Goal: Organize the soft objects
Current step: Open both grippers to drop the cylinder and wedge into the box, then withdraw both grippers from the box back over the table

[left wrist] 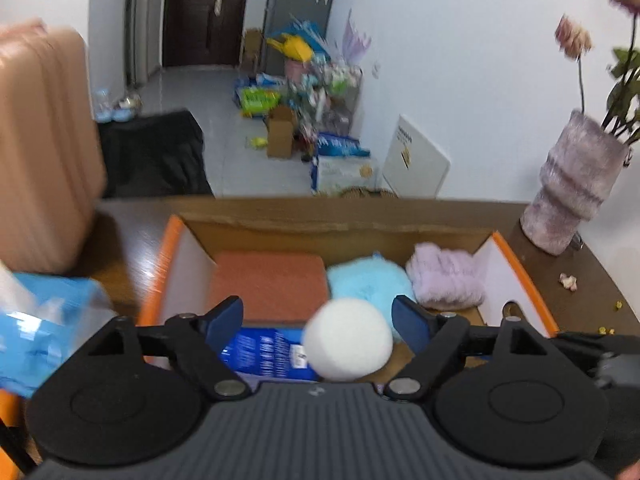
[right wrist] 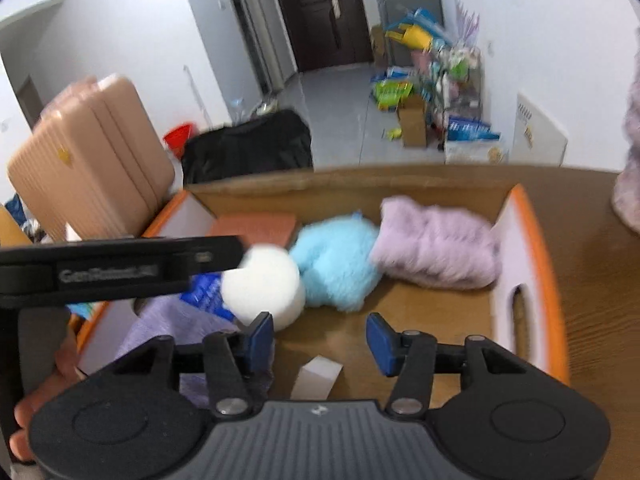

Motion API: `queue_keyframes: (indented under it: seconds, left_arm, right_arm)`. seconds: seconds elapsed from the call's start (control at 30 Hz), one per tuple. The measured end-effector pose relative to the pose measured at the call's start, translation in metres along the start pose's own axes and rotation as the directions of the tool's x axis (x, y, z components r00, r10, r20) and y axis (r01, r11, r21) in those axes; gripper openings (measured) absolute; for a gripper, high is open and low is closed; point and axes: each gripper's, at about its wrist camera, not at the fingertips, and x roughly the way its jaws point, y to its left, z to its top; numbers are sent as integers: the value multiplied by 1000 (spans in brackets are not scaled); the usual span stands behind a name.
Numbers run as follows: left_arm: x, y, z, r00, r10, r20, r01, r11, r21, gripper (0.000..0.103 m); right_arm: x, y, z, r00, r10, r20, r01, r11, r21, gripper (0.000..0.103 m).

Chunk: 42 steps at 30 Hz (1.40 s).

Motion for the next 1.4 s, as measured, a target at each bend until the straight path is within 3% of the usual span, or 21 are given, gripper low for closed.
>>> queue_keyframes:
  seconds: [0.17, 0.3, 0.4, 0.8, 0.93, 1.07, 1.13, 1.27, 1.4]
  left_arm:
    - [-69, 9, -4, 993, 84, 85, -92, 991, 92, 91]
    - [-123, 19, -24, 972, 163, 171, -192, 966, 174, 94]
    - [-156, 26, -42, 957, 194, 217, -233, 957, 172, 97]
    - [-243, 26, -102, 938, 169, 302, -214, 969, 123, 99]
    - [-274, 29, -149, 914, 169, 368, -204, 977, 57, 103]
    - [-302, 28, -219, 885, 197, 422, -239, 970, 48, 103]
    - [-318, 28, -255, 883, 190, 428, -232, 972, 47, 103]
    - [-349, 22, -322, 895, 171, 412, -222, 972, 77, 103]
    - [-383, 21, -375, 903, 161, 398, -214, 972, 93, 103]
  right_arm:
    - [-72, -4, -2, 995, -54, 84, 56, 998, -28, 65]
    - [-135, -16, -17, 981, -116, 158, 118, 993, -5, 73]
    - [-167, -22, -32, 973, -139, 184, 137, 990, 25, 74]
    - [-239, 21, -86, 934, -167, 316, 181, 983, -18, 79]
    - [-259, 33, -123, 886, -196, 421, 203, 979, 27, 85]
    - [-276, 46, -184, 841, -187, 508, 189, 981, 49, 88]
    - [-284, 52, -220, 828, -172, 534, 179, 983, 40, 92]
    - [-296, 67, -291, 843, -163, 512, 196, 980, -11, 93]
    - [-312, 84, -356, 889, -151, 433, 200, 977, -69, 97]
